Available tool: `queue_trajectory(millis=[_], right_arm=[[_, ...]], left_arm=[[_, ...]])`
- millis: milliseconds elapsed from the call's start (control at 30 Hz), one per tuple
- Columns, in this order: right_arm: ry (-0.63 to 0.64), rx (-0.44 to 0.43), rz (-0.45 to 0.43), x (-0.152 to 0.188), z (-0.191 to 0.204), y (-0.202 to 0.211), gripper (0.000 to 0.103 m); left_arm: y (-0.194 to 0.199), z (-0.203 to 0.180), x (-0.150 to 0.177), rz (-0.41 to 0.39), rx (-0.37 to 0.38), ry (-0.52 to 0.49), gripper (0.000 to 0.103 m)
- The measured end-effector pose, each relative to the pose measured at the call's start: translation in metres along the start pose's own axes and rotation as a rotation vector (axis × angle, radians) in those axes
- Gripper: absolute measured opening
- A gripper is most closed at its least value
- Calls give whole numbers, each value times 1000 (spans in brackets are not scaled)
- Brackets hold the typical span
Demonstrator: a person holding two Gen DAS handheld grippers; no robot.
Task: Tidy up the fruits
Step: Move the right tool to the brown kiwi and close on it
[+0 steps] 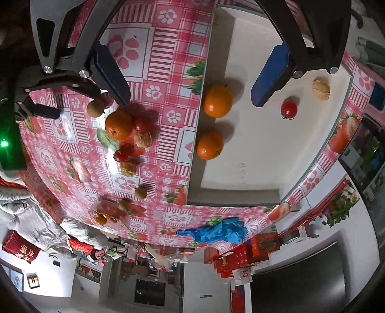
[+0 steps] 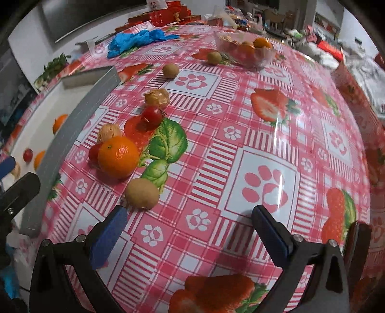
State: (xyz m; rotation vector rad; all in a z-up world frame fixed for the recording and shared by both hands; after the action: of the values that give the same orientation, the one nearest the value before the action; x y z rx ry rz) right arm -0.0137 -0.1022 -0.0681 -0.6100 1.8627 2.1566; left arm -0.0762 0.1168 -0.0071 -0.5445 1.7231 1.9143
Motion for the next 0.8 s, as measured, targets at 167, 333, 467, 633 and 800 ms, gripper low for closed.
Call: queue_trajectory(millis=[167, 333, 467, 633, 800], right_arm=[[13, 8, -32, 2, 1, -4, 103], [19, 12, -40, 2, 1, -3, 103], [39, -25, -47, 0, 14, -1, 100], [95, -60, -73, -1, 34, 2, 68], [83, -93, -83, -4, 29, 7, 30]], left_arm=[[0, -1, 2, 8, -6, -14, 101], [-1, -6, -2, 4, -1, -32, 101], [2, -10, -7, -2, 1, -55, 101], [5, -5, -10, 7, -1, -52, 101], [4, -5, -11, 10, 5, -52, 101]])
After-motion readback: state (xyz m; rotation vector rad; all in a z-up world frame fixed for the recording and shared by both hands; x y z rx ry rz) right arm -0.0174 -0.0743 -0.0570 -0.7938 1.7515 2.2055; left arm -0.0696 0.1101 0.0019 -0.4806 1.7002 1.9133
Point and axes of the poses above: each gripper's, at about its wrist camera, not at the fingertips, and y roughly against the way its jaws point, z to its left, x to its underside, the point moved 8 cm from there along -y, roughly the way its jaws point, and after that the axes turned 13 degrees about -y, right-handed, at the moved point
